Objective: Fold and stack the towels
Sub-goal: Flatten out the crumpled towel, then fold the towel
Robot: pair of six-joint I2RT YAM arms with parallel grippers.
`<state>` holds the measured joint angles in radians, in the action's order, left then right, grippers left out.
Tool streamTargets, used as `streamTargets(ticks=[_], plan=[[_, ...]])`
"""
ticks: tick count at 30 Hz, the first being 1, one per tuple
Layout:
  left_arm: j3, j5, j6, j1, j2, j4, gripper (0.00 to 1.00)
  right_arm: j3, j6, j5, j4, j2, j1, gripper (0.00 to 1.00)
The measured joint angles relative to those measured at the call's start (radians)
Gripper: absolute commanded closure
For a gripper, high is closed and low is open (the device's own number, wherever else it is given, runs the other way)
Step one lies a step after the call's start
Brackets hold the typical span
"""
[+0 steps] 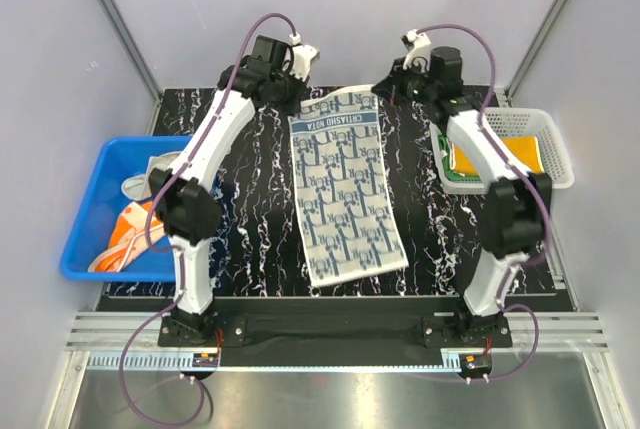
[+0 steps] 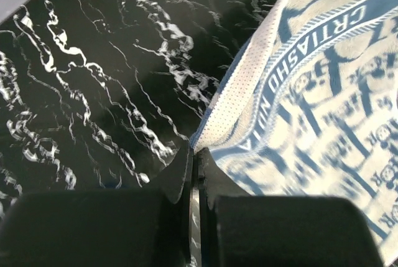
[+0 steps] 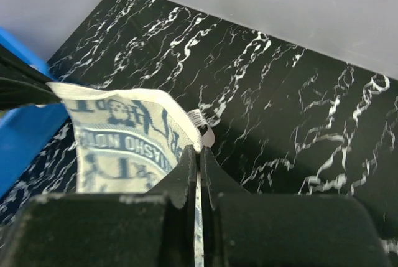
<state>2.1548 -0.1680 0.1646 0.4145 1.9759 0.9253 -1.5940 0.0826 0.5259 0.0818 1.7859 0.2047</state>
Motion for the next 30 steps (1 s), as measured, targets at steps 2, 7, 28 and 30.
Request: streamTargets(ticks=[2,7,28,30], plan=[[0.045,-0.022,0.002,-0.032,0.105,-0.036,1.0,-0.076,-0.002,0.016,-0.027,0.113,-0.01,1.0],[0.085,-0.07,0.027,-0.074,0.235,-0.078,1.0,-0.117,-0.028,0.042,-0.094,0.251,-0.026,1.0],[-0.341,-0.224,-0.005,0.039,0.032,-0.047,0.98,0.371,-0.212,-0.051,-0.111,-0.048,-0.028,1.0],[-0.387,-0.226,-0.011,0.058,0.0,-0.043,0.98,0.427,-0.208,-0.062,-0.112,-0.092,-0.028,1.0]])
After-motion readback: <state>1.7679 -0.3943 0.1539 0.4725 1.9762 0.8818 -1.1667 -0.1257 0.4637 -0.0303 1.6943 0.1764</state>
